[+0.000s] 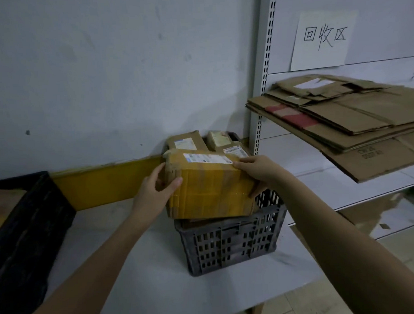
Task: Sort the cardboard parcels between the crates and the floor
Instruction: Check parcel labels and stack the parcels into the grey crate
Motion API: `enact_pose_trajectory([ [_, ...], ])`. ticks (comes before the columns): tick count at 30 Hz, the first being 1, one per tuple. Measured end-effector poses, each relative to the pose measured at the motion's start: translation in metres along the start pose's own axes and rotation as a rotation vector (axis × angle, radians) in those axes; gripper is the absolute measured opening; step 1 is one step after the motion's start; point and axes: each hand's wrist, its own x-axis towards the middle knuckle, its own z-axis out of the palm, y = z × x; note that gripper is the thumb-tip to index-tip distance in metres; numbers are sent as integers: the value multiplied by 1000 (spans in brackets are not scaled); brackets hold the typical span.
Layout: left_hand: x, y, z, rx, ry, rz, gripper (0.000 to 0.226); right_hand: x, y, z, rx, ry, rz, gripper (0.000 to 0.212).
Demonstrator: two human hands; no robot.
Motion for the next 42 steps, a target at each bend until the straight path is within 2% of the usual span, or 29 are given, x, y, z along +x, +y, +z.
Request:
enact_pose_trajectory([
  [5,4,2,-3,156,17,118,75,8,1,2,30,-2,33,64],
  [11,0,-1,9,167,-92,139,62,15,9,3,-64,48,-54,60],
  [19,-7,-5,30,-17,-131,197,63,15,19,-9,-158,116,-94,59],
  [28,-9,-8,38,-150,-71,193,63,22,7,-11,-233,187,-126,56],
  [32,-16,-15,45,-269,-93,180,63,22,7,-13,-255,220,-119,56],
  [35,-22,-25,52,-302,-165,102,60,25,12,-5,-347,210,-115,58],
  [37,-28,-31,56,-259,-179,77,59,27,17,0,-358,218,-116,57],
  [39,-29,-34,57,-32,-145,131,62,28,24,-2,-291,191,-86,57],
  [41,-28,-38,55,206,-108,189,73,30,32,-5,-325,169,-117,58],
  [42,-28,-40,54,218,-137,191,83,31,36,-5,-359,169,-139,58],
])
